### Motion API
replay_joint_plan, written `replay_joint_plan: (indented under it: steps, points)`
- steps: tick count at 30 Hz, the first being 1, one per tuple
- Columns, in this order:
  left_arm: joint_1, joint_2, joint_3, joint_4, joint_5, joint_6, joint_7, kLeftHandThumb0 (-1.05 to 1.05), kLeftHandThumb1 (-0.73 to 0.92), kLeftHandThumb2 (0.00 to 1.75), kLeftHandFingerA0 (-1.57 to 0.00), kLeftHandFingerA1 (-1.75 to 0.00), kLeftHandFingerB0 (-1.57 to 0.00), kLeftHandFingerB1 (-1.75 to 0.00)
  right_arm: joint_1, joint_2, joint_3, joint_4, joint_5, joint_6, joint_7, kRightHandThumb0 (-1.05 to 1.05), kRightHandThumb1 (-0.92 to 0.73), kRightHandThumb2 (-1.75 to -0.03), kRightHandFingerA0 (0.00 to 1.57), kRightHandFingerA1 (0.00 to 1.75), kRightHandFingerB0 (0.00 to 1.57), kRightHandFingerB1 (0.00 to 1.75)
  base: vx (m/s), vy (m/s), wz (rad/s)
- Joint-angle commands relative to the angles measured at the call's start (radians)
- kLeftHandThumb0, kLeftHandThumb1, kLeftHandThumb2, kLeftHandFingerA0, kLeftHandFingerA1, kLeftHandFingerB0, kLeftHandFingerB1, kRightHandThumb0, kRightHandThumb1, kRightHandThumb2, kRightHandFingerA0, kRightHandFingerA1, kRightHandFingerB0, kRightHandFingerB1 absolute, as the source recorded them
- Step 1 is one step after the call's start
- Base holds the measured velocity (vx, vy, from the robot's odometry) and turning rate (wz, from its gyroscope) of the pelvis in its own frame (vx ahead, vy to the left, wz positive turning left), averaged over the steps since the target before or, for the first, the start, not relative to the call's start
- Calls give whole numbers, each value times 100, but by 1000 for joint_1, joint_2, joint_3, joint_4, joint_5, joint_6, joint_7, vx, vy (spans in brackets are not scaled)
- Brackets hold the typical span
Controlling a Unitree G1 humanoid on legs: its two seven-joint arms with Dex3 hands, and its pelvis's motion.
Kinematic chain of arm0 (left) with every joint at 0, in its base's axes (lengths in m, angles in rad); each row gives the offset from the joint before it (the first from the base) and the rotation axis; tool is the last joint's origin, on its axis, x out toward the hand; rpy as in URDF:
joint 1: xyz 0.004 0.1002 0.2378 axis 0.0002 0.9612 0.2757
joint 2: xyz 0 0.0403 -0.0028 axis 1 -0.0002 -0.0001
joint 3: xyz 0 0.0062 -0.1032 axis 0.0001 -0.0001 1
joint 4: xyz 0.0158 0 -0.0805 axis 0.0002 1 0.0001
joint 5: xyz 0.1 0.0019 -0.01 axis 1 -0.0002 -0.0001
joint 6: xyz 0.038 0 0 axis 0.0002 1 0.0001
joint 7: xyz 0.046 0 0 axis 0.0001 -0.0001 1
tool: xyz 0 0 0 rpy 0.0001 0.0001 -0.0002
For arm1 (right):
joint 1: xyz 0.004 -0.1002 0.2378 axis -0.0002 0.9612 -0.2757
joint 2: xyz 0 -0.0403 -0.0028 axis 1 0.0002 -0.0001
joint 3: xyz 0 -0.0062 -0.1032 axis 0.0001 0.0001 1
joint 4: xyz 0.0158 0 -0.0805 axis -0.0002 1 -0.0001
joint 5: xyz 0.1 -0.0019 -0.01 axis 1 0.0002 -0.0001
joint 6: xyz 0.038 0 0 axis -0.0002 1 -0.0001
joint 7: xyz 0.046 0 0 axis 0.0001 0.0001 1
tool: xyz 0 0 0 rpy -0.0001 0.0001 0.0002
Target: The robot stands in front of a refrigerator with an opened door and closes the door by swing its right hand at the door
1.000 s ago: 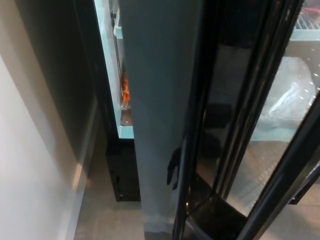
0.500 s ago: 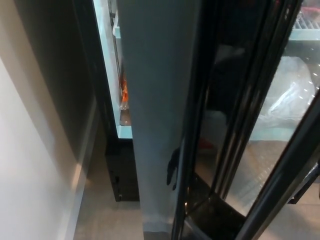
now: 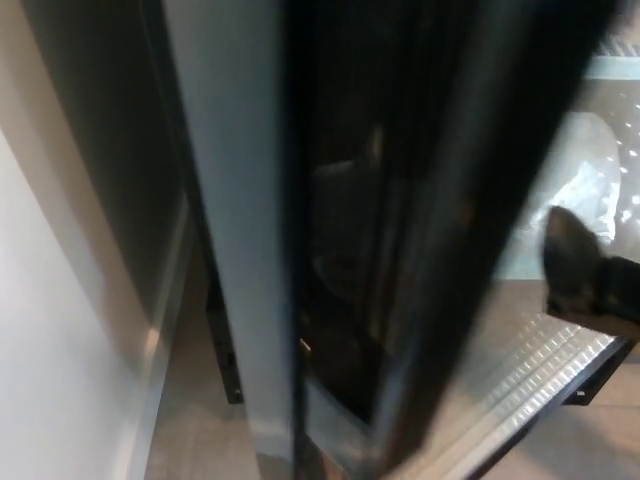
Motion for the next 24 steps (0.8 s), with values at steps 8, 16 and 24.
replay_joint_plan:
  steps: [8,16,24]
  points:
    - [-25,23,-28,-15,30,-19,0,-54,83,65,-34,-34,-27,-30,-740,-86,362,1293,-464,325,151,-85,-80,-109,4,14,5,16,0,0,0]
    - [-40,30,-21,-22,19,-18,-12,-54,83,65,-34,-33,-27,-30,-829,-83,372,1475,-408,390,167,-83,-78,-108,2,15,3,17,0,0,0]
    - [-31,40,-14,-20,7,-28,-37,-55,82,65,-34,-33,-28,-30,-776,-143,425,1535,-399,365,143,-84,-77,-108,8,22,9,25,0,0,0]
